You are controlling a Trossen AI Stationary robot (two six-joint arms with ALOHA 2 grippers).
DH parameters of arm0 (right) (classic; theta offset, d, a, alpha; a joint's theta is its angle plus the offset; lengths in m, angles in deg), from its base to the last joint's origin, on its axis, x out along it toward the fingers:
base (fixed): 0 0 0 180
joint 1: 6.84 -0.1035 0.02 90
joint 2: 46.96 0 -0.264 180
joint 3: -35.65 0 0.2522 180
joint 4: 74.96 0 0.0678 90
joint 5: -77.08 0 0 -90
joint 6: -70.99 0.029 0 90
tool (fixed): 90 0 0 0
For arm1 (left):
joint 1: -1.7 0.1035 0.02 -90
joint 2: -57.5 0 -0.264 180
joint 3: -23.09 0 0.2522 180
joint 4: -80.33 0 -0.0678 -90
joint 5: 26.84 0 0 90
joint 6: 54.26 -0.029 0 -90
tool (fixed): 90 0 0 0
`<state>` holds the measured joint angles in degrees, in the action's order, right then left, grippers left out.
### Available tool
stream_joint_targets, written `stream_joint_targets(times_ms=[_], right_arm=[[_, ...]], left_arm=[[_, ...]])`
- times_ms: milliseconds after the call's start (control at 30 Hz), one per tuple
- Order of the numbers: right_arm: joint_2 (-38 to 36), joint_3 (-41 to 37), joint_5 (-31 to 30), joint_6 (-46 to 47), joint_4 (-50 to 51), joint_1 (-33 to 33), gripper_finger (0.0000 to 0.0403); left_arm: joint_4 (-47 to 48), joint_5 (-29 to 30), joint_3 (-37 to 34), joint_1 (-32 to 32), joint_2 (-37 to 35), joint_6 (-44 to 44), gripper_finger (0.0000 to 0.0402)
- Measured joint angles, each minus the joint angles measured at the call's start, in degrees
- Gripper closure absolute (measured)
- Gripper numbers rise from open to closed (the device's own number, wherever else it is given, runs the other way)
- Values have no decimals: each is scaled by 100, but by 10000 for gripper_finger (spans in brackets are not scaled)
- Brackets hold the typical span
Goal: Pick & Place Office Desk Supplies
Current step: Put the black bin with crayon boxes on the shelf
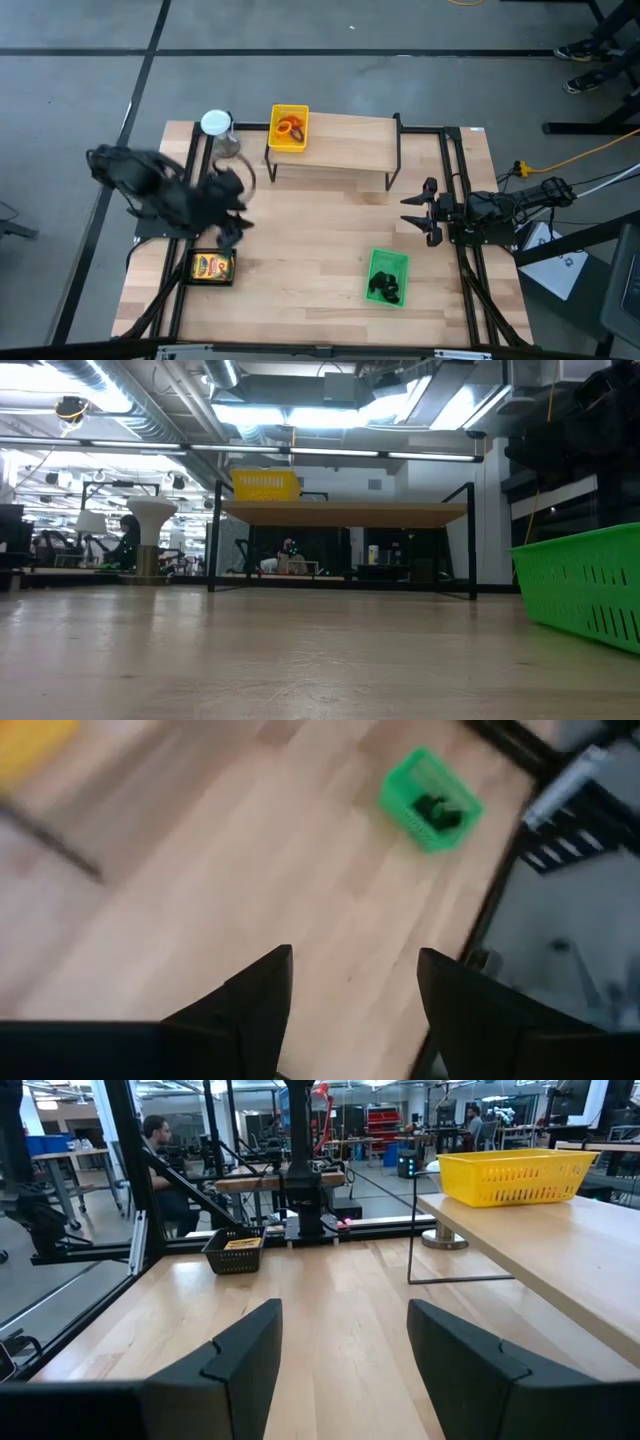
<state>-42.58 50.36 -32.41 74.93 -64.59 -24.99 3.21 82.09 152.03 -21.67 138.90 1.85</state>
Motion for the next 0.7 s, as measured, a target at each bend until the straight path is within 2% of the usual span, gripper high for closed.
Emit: stream_joint_targets(times_ms=[67,267,433,567,700], right_arm=[[0,0,8,-1,0,1,184],[0,0,44,0,2,0,184],[0,0,44,0,2,0,184],[0,0,46,0,2,2,184],[0,0,46,0,2,0,184]], left_arm=[[19,230,-372,-354,41,1168,194],[94,183,-1444,-1143,314,4148,204],[85,-420,-2176,-1506,664,6042,206],[22,-1243,-2593,-1566,972,6646,206],[-151,-1409,-2806,-1507,1283,6711,206]])
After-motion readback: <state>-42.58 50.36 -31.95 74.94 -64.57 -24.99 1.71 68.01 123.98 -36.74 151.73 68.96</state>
